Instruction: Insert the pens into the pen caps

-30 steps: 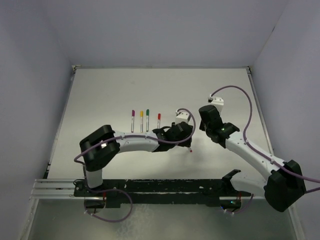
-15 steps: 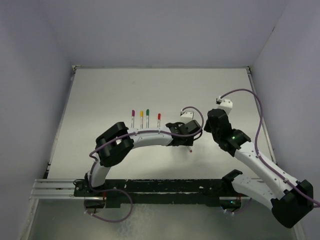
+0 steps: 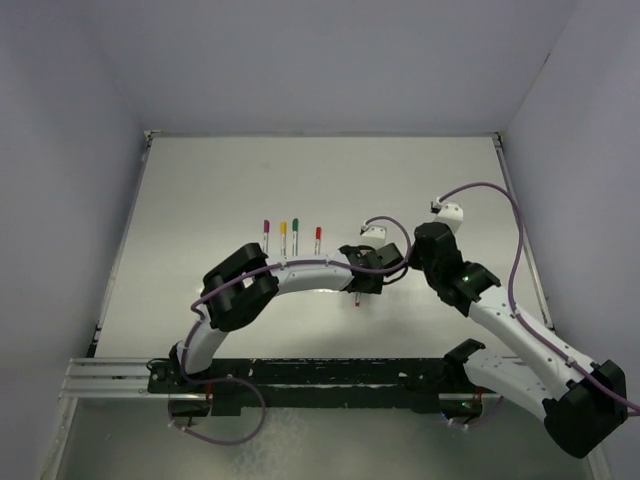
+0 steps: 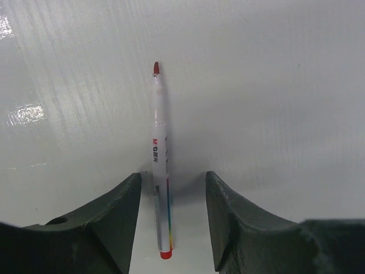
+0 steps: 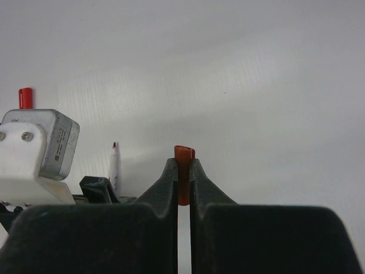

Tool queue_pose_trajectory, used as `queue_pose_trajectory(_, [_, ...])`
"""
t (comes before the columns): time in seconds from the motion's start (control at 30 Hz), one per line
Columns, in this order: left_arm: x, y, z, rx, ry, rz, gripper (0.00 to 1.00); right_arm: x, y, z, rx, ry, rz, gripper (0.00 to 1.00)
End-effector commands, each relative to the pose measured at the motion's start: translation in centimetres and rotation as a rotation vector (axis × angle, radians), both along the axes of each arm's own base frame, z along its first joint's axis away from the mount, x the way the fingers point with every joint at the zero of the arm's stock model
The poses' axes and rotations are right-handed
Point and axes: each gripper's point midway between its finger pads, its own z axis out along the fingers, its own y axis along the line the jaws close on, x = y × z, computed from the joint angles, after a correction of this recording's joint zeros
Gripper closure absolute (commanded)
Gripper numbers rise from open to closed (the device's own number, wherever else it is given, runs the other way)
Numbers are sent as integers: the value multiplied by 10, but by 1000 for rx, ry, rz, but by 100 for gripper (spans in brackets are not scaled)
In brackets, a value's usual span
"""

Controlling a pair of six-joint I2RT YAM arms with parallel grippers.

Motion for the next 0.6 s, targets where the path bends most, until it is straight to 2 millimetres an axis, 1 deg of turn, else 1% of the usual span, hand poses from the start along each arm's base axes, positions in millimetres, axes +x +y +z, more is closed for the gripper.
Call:
queue_pose_trajectory(0.0, [-5, 26, -18, 93, 32, 8, 49, 0, 3, 10, 52, -38, -7, 100])
queue_pose_trajectory(0.03, [-5, 28, -19, 96, 32, 2, 51, 0, 4, 10, 58, -37, -5, 100])
queue_pose_trajectory(0.1, [-6, 34, -23, 110, 39, -3, 59, 0, 5, 9, 66, -37, -4, 100])
queue_pose_trajectory(0.17, [-6, 39, -26, 123, 46, -4, 63, -1, 7, 8, 72, -31, 2, 100])
queue_pose_trajectory(0.4, [2, 63, -41, 166, 89, 9, 68, -3, 8, 7, 83, -17, 2, 100])
queue_pose_trajectory(0.53, [3, 71, -47, 193, 99, 0, 71, -4, 7, 10, 89, -23, -3, 100])
queue_pose_trajectory(0.57, [2, 72, -47, 198, 101, -4, 74, -4, 8, 11, 91, -25, -3, 100])
